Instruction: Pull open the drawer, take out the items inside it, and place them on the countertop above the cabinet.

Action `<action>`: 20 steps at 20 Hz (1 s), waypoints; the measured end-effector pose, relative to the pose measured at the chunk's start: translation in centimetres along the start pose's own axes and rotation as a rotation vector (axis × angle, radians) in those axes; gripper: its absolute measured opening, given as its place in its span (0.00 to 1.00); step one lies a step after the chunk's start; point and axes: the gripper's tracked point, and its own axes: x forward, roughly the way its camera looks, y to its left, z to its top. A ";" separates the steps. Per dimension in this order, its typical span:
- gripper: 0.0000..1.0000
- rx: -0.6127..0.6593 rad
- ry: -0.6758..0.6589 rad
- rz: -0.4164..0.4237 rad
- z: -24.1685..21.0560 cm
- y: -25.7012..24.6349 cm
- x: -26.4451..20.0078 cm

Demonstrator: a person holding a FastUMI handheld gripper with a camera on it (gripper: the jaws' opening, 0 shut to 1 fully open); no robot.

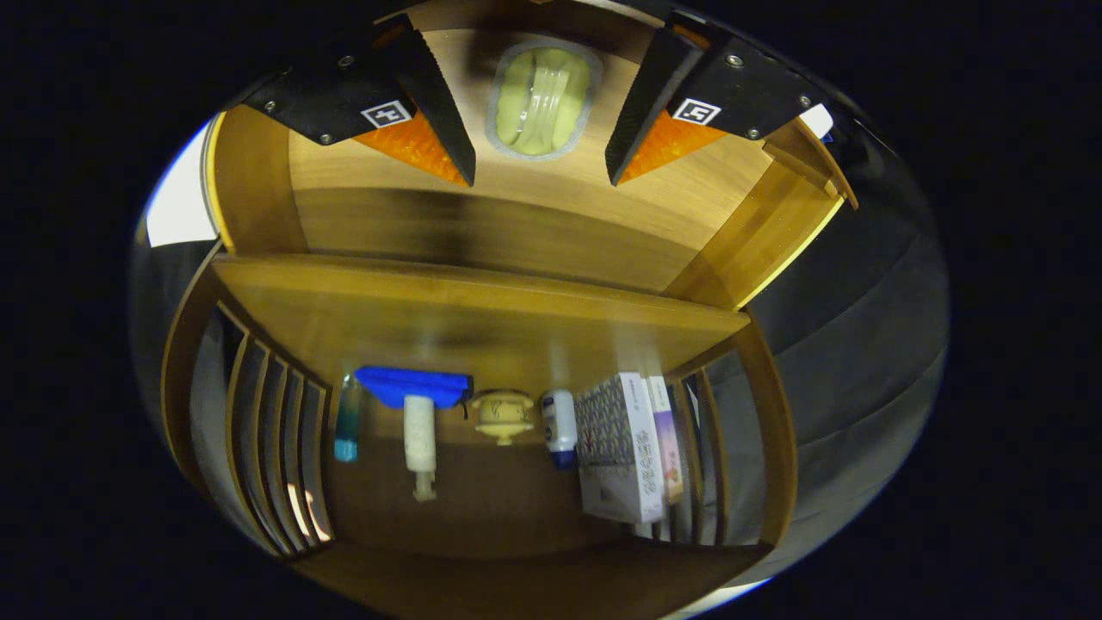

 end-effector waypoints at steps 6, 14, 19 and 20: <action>0.92 0.029 0.140 0.044 -2.0 0.6 0.9; 0.58 0.050 0.223 0.054 -4.0 -0.1 1.2; 0.23 0.048 0.171 0.072 -3.3 0.0 1.1; 0.22 0.042 0.156 0.069 -3.1 -0.1 0.9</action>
